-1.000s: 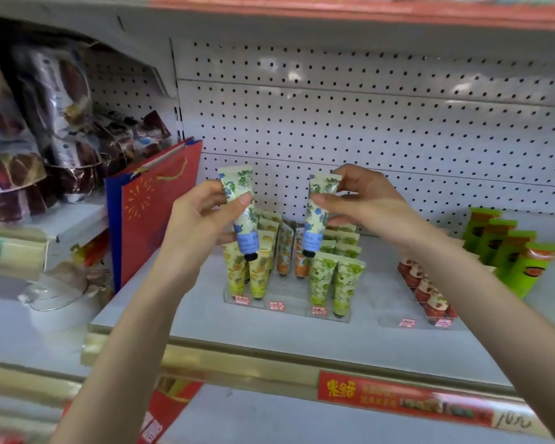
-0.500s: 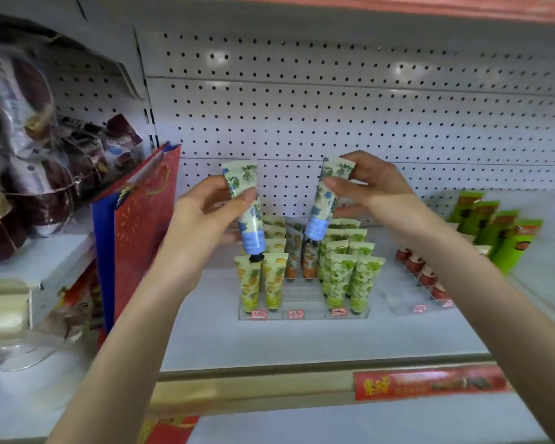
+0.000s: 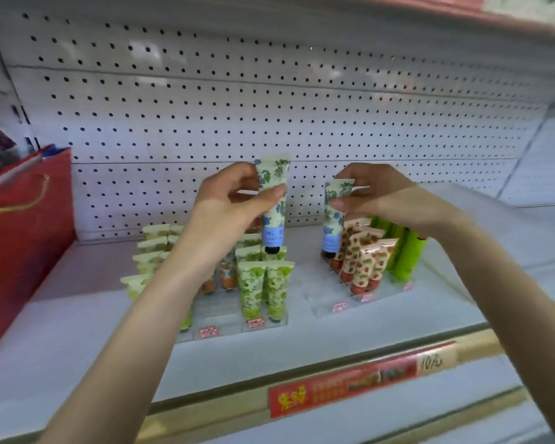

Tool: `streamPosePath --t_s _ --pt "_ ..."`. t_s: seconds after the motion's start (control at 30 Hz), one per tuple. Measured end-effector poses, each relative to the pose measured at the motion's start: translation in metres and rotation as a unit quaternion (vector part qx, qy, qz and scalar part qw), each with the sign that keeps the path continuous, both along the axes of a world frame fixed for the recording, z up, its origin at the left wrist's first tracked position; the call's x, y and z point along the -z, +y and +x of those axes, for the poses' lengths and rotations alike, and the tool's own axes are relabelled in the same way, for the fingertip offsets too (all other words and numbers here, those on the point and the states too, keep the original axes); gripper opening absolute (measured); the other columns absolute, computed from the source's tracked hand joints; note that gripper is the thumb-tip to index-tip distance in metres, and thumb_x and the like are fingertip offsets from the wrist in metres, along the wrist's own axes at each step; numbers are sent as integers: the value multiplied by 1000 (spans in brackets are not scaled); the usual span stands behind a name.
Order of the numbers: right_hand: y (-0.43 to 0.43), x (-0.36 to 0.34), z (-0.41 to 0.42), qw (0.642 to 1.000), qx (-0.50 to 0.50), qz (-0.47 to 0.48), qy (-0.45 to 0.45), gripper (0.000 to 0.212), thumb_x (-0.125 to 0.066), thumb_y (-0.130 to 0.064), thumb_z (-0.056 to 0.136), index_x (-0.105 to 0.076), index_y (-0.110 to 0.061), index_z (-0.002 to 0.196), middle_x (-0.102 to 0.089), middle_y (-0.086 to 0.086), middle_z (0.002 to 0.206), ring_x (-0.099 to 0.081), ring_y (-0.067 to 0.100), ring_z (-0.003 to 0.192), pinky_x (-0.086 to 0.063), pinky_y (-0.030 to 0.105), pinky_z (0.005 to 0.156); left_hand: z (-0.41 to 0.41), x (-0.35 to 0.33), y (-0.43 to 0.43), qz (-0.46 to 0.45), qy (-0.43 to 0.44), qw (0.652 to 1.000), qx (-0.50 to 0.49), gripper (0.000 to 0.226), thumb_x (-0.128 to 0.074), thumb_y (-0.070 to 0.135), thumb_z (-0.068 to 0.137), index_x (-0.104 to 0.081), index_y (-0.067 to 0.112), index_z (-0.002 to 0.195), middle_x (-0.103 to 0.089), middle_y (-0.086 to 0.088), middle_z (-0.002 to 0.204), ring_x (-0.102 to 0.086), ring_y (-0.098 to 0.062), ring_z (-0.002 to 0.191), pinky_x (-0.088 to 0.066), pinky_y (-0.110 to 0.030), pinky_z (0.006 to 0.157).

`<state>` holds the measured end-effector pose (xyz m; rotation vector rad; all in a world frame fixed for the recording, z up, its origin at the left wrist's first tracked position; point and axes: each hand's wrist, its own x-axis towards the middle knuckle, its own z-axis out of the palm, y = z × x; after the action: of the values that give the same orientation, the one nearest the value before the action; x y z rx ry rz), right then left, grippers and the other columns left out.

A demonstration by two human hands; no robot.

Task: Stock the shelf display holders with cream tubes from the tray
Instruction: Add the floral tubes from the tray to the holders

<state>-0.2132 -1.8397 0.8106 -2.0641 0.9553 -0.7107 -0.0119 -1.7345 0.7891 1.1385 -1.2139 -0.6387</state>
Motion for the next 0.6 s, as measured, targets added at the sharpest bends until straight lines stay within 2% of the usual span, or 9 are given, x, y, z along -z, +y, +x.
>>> streamPosePath --t_s 0.07,0.17,0.23,0.33,0.43,0.6 --pt "-12 0 -2 999 -7 -21 24 16 -70 -13 83 -60 -12 96 -66 9 94 -65 13 80 -55 20 67 -10 -2 -9 3 3 1000 -6 10 -68 15 82 -64 13 91 -67 -7 94 -63 -12 79 -58 -27 72" --pt "-33 5 9 997 -32 -38 60 20 -68 -12 84 -58 -5 99 -64 3 95 -62 4 65 -48 15 59 -19 -2 -17 3 6 1000 -8 7 -67 14 83 -62 15 87 -66 -1 88 -63 -9 75 -58 -26 71" --pt "-48 13 20 990 -46 -58 117 18 -69 -15 84 -57 -10 96 -62 -5 93 -60 3 66 -48 20 64 -22 0 -19 5 5 1000 -18 7 -67 15 83 -62 18 86 -66 2 87 -64 -7 76 -58 -28 73" --pt "-65 28 35 970 -69 -110 205 17 -70 -22 83 -55 -17 91 -54 -13 86 -51 -3 75 -40 17 64 -22 5 -20 9 3 999 -33 6 -67 16 83 -63 18 87 -67 3 88 -65 -7 76 -58 -31 74" --pt "-75 43 45 953 -84 -137 255 17 -69 -22 83 -54 -18 91 -53 -7 88 -49 7 80 -35 14 61 -20 8 -20 14 11 999 -51 9 -67 14 83 -63 12 91 -67 3 87 -65 -6 76 -58 -32 74" --pt "-82 53 50 957 -80 -120 250 17 -68 -18 84 -53 -16 92 -54 -1 96 -50 16 90 -36 18 62 -20 9 -19 9 23 998 -62 9 -66 11 83 -62 10 91 -67 5 83 -65 -1 71 -58 -27 71"
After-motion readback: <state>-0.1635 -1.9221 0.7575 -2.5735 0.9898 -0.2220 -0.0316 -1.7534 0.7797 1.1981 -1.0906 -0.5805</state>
